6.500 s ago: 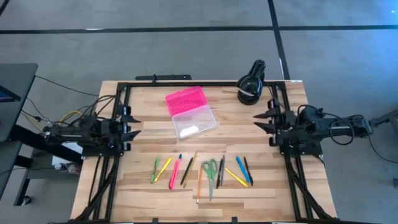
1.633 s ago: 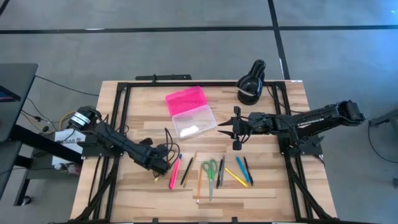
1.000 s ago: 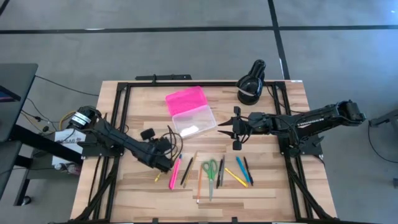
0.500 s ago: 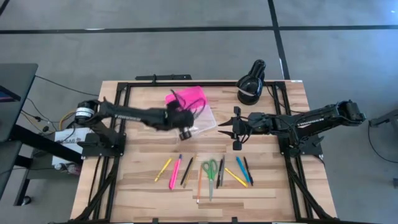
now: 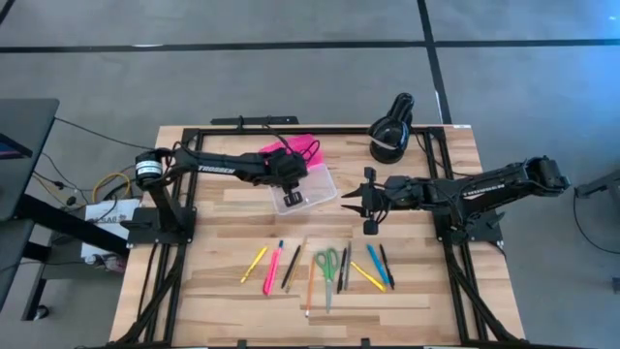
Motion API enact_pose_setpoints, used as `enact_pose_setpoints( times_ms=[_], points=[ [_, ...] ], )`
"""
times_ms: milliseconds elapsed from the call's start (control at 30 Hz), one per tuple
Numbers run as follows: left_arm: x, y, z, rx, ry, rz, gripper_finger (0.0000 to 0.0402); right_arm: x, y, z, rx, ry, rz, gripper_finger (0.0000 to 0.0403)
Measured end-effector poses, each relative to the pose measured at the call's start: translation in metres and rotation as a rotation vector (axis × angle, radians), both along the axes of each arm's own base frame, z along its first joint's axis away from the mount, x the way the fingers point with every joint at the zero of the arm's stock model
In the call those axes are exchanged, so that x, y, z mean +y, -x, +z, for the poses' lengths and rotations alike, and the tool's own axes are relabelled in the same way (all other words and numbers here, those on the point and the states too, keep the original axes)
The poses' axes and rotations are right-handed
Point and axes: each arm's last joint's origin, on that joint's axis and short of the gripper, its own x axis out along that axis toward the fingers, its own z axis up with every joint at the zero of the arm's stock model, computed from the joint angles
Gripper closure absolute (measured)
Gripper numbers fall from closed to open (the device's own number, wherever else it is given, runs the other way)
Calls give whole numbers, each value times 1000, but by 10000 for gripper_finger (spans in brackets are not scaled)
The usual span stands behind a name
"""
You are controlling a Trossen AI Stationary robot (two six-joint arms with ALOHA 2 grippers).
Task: Pick & place school supplies into a supply box
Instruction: Put the green pen into the pink supply box, then put the right black pen into the pink supply box
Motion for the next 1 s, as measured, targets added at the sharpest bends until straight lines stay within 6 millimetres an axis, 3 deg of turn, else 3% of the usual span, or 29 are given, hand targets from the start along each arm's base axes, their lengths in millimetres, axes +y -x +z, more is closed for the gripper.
enact_pose_setpoints(
  times_ms=[167, 533, 633, 833, 1000],
  points=[
    [1, 1, 3, 3, -24, -20, 356, -2, 0, 0, -2, -12, -13, 295],
    [1, -3, 6, -25, -56, -58, 230, -1, 0, 0, -10, -90, -46, 295],
    [-3, -2, 16, -56, -57, -96, 211, 0, 0, -1, -9, -133, -60, 295],
    [-40, 5, 46, -125, -50, -245, 205, 16, 7, -12, 112, -233, -73, 295],
    [-78, 24, 58, -145, -64, -353, 205, 32, 19, -23, 219, -277, -212, 295]
  ],
)
